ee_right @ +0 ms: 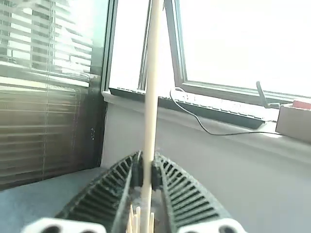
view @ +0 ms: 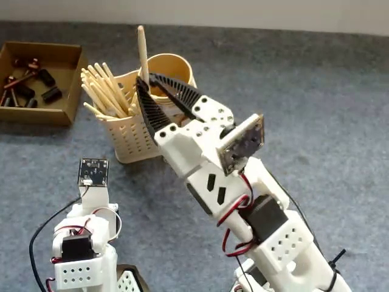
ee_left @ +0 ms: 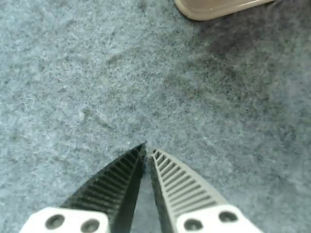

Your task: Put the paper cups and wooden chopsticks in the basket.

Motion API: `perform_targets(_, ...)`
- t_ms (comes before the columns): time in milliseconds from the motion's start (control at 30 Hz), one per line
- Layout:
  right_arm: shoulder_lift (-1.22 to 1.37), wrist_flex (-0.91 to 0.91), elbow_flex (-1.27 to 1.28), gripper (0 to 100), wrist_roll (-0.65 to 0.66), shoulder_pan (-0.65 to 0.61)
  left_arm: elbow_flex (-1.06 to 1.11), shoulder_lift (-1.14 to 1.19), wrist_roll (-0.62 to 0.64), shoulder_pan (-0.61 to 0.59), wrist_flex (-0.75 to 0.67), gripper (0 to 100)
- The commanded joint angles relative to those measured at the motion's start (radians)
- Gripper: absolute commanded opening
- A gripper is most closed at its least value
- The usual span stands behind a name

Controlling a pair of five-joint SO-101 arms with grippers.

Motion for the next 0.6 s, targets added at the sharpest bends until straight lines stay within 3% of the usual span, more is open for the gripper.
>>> perform_targets(0,0.076,-0.142,-0.042,0.5,-0.005,-0.008,0.019,-0.004,-0.003,0.015,0.003,1)
perform_targets(267,0.295,-0.444,-0.044,0.5,-0.005,-0.008,0.019,-0.004,-0.003,0.015,0.003,1)
perform_targets(567,0.460,-0.533,-0.041,0.5,-0.008,-0.008,0.019,-0.004,-0.003,0.015,0.003,1)
